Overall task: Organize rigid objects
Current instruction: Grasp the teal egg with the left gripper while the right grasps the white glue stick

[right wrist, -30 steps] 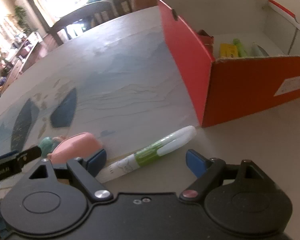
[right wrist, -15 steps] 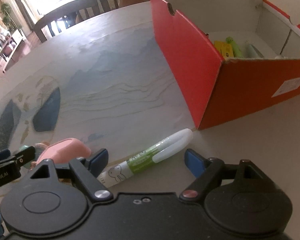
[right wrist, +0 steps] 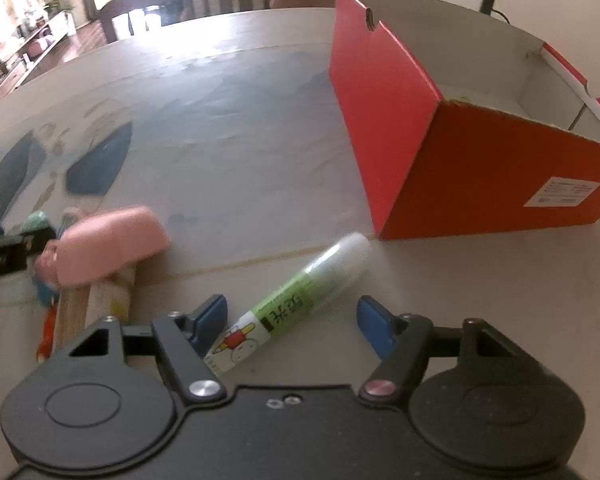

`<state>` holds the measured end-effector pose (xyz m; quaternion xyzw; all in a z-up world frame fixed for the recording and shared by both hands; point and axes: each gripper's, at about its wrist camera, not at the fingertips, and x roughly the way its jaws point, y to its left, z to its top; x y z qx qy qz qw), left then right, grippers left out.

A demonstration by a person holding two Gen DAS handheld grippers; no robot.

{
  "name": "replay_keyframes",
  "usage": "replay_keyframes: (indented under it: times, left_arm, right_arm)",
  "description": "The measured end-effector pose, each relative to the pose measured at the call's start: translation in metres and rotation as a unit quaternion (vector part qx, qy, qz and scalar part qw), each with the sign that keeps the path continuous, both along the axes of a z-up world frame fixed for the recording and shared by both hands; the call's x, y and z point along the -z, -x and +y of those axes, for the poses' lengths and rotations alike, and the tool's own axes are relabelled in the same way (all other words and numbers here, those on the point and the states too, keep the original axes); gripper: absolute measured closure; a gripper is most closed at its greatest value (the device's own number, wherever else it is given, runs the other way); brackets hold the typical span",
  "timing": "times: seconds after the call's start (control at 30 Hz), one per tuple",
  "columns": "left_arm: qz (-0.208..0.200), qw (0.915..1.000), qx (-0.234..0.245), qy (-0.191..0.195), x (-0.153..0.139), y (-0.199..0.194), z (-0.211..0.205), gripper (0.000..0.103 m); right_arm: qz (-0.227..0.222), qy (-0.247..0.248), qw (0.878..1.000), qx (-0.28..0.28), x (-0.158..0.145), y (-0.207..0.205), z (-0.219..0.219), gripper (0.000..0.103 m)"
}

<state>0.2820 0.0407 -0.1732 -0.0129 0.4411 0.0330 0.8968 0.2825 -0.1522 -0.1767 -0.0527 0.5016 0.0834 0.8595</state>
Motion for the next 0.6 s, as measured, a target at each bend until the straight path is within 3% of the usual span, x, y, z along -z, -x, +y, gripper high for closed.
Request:
replay_keyframes:
  times: [0.17,0.23,0.3,0.33,0.43,0.6]
  left_arm:
    - [0.003,1.0000,-0.002,0.001,-0.003,0.001,-0.003,0.032]
    - [0.002,1.0000,0.000,0.001,-0.004,0.002,-0.004,0.045]
    - [0.001,0.9999,-0.001,0.011,-0.006,0.002,-0.004,0.056]
    - [0.000,0.9998,-0.003,0.020,-0.006,0.003,-0.004,0.062]
    - [0.001,0.9979,-0.009,0.064,-0.008,0.004,0.000,0.065]
    - [0.003,0.9978,-0.012,0.065,-0.008,0.009,-0.002,0.073]
  right_arm:
    - [-0.011,-0.002,1.000,-0.024,-0.002,0.013,-0.013,0.054]
    - [-0.015,-0.001,0.999,-0.032,-0.003,0.015,-0.015,0.072]
    - [-0.018,0.002,0.999,-0.039,-0.005,0.016,-0.017,0.083]
    - [-0.018,0.001,0.999,-0.040,-0.005,0.016,-0.019,0.085]
    - [-0.027,0.012,0.998,-0.061,-0.006,0.024,-0.021,0.087]
    - [-0.036,0.008,0.996,-0.085,-0.016,0.036,-0.028,0.087]
